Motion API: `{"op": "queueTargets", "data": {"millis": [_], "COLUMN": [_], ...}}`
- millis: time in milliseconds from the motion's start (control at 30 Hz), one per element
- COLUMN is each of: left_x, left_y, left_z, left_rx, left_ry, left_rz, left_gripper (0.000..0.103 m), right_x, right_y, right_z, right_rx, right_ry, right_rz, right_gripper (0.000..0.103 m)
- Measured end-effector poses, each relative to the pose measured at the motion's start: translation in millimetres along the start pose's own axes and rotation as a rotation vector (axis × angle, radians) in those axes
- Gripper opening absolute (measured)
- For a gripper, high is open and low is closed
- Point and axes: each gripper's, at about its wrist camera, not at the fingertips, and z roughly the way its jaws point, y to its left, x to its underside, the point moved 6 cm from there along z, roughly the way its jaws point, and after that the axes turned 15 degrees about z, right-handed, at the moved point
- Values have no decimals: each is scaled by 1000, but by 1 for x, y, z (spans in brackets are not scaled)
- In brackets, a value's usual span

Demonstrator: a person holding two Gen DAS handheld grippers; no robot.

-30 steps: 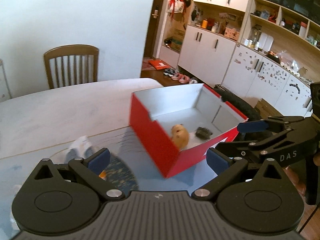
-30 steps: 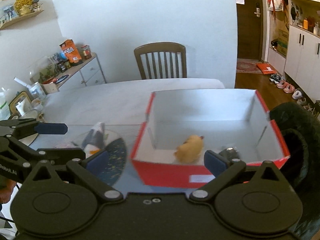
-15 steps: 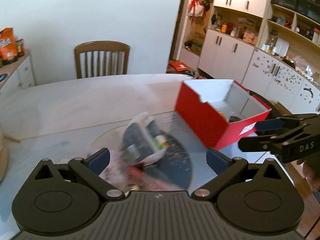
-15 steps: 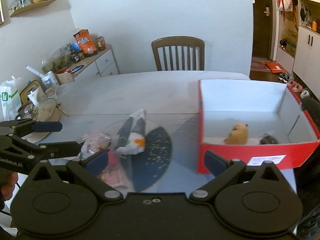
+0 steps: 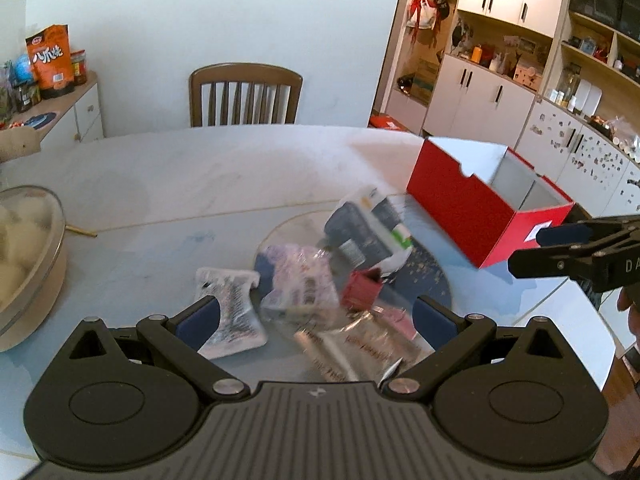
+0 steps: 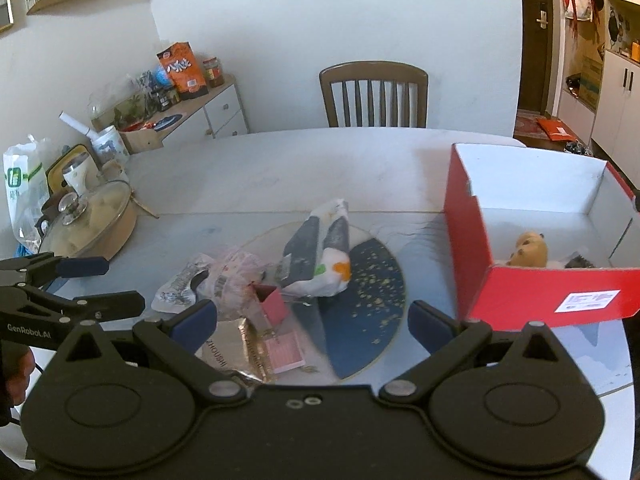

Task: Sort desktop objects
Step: 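Move the left gripper to the white USB cable while the right gripper approaches the pink pad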

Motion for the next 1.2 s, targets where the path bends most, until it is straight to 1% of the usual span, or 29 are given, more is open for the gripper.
{"op": "queueTargets", "data": {"millis": [200, 333, 567, 700, 900, 1000, 1200], "left_x": [24, 37, 54, 62, 80, 86, 94], "left_y": [7, 3, -9, -14, -7, -3, 4], "left_z": [6, 10, 24, 31, 34, 34, 32], "left_rx": [20, 47, 97, 110, 102, 93, 83], "left_ry": [40, 59, 83, 104, 144, 151, 162], "left_rz": [19, 61, 134, 172, 192, 198, 201], "left_gripper": [103, 103, 102, 102, 102, 102, 96], "right_x": [13, 22, 36, 40, 43, 44, 43], "right_y": [16, 22, 19, 13, 7, 5, 1], "right_z": [14, 27, 48, 59, 69, 76, 90], "right_rx": [16, 35, 76, 100, 120, 124, 137], "right_ry": [25, 48, 95, 119, 131, 137, 145], "right_rz": [-12, -16, -16, -1, 7, 6, 17], "right_gripper": [102, 102, 100, 98, 97, 95, 90]}}
